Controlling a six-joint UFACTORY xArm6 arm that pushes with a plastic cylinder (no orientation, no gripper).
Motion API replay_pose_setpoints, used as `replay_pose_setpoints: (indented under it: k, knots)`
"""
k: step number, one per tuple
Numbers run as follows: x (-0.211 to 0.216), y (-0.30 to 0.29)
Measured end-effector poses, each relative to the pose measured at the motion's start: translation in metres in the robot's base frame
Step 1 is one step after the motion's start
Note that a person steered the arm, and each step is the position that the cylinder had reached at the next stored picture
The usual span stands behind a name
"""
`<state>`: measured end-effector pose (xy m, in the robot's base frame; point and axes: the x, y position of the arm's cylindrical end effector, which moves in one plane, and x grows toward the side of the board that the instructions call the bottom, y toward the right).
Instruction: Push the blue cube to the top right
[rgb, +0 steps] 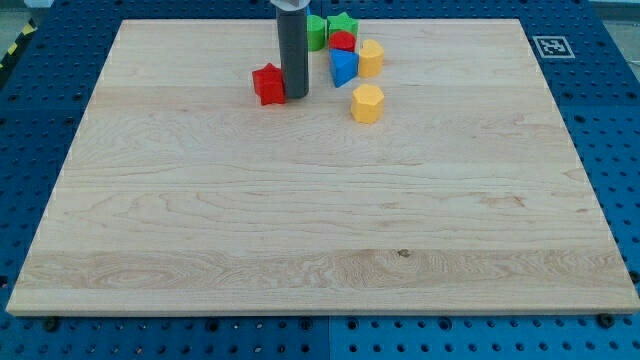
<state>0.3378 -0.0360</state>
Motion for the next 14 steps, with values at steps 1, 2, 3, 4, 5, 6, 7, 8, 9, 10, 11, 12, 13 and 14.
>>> replay_pose_setpoints:
  k: [1,2,3,4,5,6,7,8,9,10,11,12,13,14]
  knots:
    - [-0.025,0.0]
    - [-0.05,-0.016]
    - [-0.082,-0.053]
    - [-0.123,-0.059]
    - [-0.145,-0.059]
    - [-0.146,-0.058]
    - [-0.146,-0.053]
    - [-0.145,-0.039]
    - [-0.145,-0.014]
    - [-0.145,0.011]
    - [-0.145,0.033]
    - [-0.145,0.057]
    - [-0.145,0.078]
    - [-0.146,0.095]
